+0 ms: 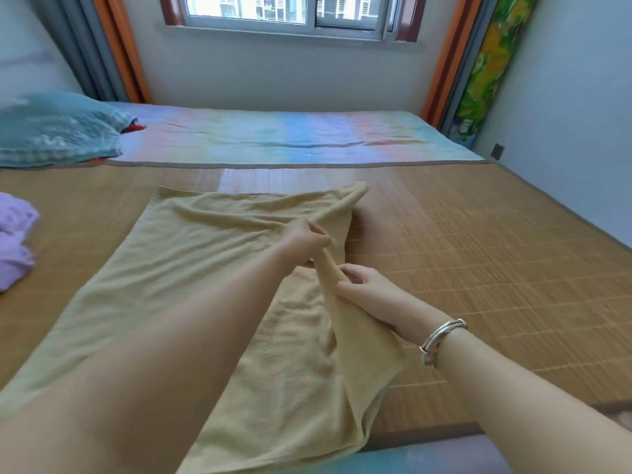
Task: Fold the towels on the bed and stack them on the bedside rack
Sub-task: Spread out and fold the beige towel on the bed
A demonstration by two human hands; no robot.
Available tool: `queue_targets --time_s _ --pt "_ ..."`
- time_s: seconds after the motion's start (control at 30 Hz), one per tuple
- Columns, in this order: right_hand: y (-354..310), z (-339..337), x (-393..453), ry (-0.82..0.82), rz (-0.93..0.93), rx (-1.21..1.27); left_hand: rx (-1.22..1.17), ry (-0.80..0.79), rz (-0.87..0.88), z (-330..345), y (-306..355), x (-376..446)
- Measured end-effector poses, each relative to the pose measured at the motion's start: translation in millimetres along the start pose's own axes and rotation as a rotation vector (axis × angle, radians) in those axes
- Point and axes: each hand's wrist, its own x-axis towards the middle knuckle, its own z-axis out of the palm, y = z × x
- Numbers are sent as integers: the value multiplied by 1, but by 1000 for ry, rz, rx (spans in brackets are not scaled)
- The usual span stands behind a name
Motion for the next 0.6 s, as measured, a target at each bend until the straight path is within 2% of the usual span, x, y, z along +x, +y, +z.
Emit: queue_targets --time_s 0.13,0.3,0.4,0.6 --pt "-56 60 20 -32 -96 -22 -30 63 -6 -87 -13 -21" --pt "-112 156 44 -206 -112 30 -67 193 -86 -200 -60 -46" --pt "-133 218 61 -286 -107 46 -43 199 -137 -255 -102 -56" --pt "-138 313 90 -403 -51 29 -22 200 -216 -310 -182 -57"
